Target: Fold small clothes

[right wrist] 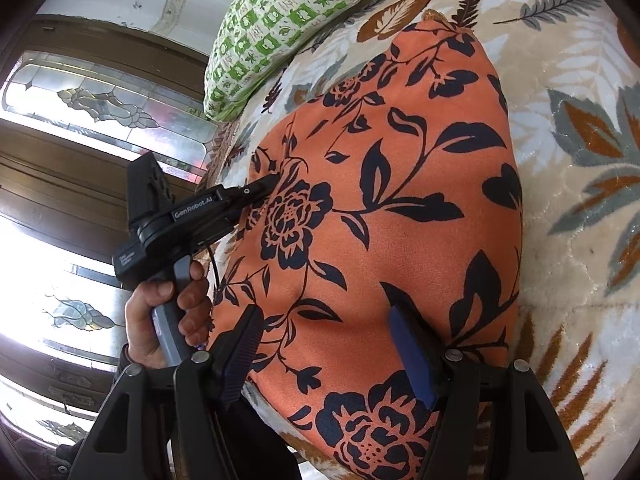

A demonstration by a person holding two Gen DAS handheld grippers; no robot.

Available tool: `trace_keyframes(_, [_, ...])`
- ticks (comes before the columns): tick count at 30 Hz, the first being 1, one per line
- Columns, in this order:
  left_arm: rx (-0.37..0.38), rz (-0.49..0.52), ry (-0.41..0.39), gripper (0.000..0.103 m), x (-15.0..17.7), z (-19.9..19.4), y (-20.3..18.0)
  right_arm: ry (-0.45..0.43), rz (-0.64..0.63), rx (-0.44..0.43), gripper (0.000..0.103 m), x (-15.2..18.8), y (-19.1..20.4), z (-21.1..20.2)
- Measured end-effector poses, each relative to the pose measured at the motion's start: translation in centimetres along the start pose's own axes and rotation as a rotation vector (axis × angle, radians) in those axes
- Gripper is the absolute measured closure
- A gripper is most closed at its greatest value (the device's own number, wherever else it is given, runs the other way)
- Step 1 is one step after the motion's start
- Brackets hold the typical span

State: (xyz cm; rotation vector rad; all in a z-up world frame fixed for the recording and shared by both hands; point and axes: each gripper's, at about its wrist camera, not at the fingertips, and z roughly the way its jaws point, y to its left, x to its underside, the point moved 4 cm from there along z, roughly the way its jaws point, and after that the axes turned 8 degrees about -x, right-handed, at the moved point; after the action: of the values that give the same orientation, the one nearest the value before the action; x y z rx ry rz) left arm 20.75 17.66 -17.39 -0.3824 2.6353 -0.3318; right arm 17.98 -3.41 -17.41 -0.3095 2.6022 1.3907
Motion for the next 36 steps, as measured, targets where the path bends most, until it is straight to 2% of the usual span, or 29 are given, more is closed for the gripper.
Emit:
trace_keyframes(3, [-0.038,0.024,-0.039,0.07,0.1,-1.4,-0.2,-0.004,0.0,0.002,0.034,0.0,0.2,0.0])
trace_keyframes(5, [-0.063,0.051,-0.085,0.052,0.2,-2.4,-0.6,-0.006,0.002,0.003,0.033,0.0,0.4,-0.1])
trace_keyframes(6, [-0.09,0.064,-0.111,0.049,0.2,-3.1,-0.7,-0.006,0.003,0.005,0.032,0.0,0.4,-0.1])
trace_keyframes(14, [-0.147,0.128,-0.171,0.043,0.9,-5.8,-1.9,-0.037,-0.006,0.025,0.029,-0.1,1.6,-1.1])
trace_keyframes(17, [-0.163,0.151,-0.176,0.041,1.4,-6.5,-2.3,-0.087,-0.008,0.024,0.028,-0.3,1.8,-2.8])
trace_keyframes(18, [-0.16,0.159,-0.177,0.038,1.6,-6.7,-2.4,-0.113,-0.01,0.022,0.028,-0.5,1.7,-3.7])
trace_keyframes(20, [-0.145,0.166,-0.172,0.018,2.2,-6.9,-2.4,-0.167,-0.007,0.031,0.027,-0.9,1.3,-5.4])
trace_keyframes(22, [-0.107,0.153,-0.164,0.017,2.9,-6.8,-1.7,-0.228,0.028,0.054,0.021,-1.7,-0.1,-7.1])
trace_keyframes(23, [-0.102,0.142,-0.152,0.016,3.1,-6.4,-1.4,-0.245,0.05,0.065,0.02,-2.0,-0.9,-7.5])
trace_keyframes(25, [-0.091,0.095,-0.079,0.016,3.6,-4.6,-0.5,-0.258,0.104,0.071,0.02,-3.0,-2.9,-7.5])
trace_keyframes(28, [-0.026,0.026,0.049,0.016,4.5,-1.6,0.2,-0.207,0.15,0.046,0.02,-3.9,-4.5,-5.1])
trace_keyframes(29, [-0.013,0.018,0.069,0.016,4.8,-1.1,0.1,-0.183,0.152,0.029,0.02,-4.1,-4.7,-4.1])
trace_keyframes(31, [-0.006,0.029,0.042,0.016,5.0,-1.0,-0.2,-0.147,0.167,0.05,0.02,-4.3,-5.3,-2.0])
trace_keyframes(32, [-0.006,0.036,0.047,0.024,5.1,-0.9,-0.3,-0.124,0.164,0.046,0.02,-4.3,-5.4,-1.2])
trace_keyframes(33, [0.007,0.048,0.055,0.038,5.2,-0.7,-0.5,-0.116,0.134,0.066,0.029,-4.4,-5.1,-0.7])
trace_keyframes(34, [0.051,0.056,0.087,0.057,5.4,-0.6,-0.9,-0.097,0.113,0.081,0.049,-4.4,-4.6,-0.2])
trace_keyframes(35, [0.052,0.043,0.089,0.066,5.3,-0.7,-1.0,-0.092,0.106,0.084,0.054,-4.4,-4.2,-0.1])
trace_keyframes(36, [0.045,0.044,0.089,0.07,5.2,-0.9,-1.2,-0.091,0.089,0.096,0.06,-4.5,-3.8,-0.3])
